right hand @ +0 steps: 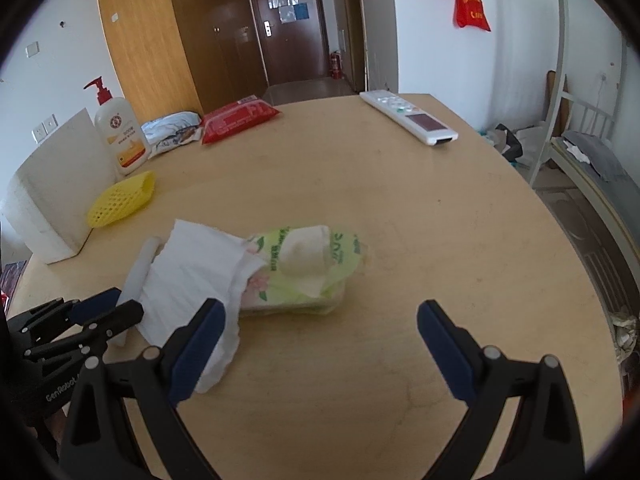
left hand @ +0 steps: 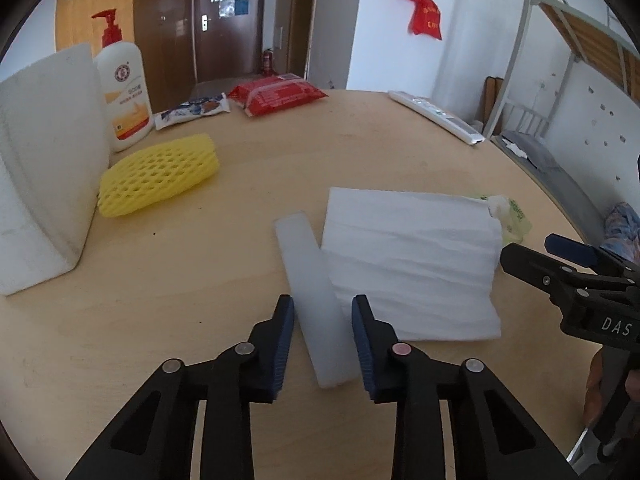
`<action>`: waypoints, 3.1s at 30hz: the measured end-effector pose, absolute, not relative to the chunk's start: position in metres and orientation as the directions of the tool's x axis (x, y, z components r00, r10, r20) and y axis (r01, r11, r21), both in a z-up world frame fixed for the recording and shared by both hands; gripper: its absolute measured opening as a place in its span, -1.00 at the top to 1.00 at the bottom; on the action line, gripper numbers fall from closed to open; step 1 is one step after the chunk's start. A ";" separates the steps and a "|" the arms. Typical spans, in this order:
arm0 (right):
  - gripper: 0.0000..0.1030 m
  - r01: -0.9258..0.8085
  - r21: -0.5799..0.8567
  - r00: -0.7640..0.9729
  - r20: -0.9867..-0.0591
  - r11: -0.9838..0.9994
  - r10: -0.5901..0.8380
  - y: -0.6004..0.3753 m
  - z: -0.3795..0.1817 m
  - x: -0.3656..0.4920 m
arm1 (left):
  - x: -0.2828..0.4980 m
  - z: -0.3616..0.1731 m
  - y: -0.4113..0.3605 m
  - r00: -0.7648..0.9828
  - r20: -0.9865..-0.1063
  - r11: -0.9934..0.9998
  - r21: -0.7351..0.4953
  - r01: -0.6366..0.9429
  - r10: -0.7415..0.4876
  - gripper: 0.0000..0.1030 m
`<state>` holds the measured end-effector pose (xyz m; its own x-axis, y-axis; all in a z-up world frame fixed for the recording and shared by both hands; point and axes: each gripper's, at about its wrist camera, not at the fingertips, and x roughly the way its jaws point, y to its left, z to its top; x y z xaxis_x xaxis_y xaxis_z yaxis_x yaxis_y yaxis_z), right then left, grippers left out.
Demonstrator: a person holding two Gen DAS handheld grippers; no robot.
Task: Organize soft objects
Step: 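Close the left tool on the white strip while the right tool grasps the wipes pack, then lift the white strip and the green wipes pack off the table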
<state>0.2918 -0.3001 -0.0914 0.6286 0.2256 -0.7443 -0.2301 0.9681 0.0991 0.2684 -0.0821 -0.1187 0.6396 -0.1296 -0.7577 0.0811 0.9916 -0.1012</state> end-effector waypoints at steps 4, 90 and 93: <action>-0.91 -0.241 0.092 0.619 -0.752 0.966 0.226 -0.297 -0.094 0.295 | 0.269 -0.119 -0.081 0.640 -0.759 0.992 -0.096 0.076 -0.122 0.58; 0.69 -0.260 0.170 0.705 -0.640 0.951 0.307 -0.292 -0.036 0.324 | 0.216 -0.069 -0.032 0.784 -0.614 0.995 -0.084 0.045 -0.087 0.77; 0.69 -0.271 0.173 0.723 -0.613 0.947 0.318 -0.292 -0.026 0.313 | 0.211 -0.062 -0.028 0.795 -0.601 0.996 -0.084 0.040 -0.083 0.77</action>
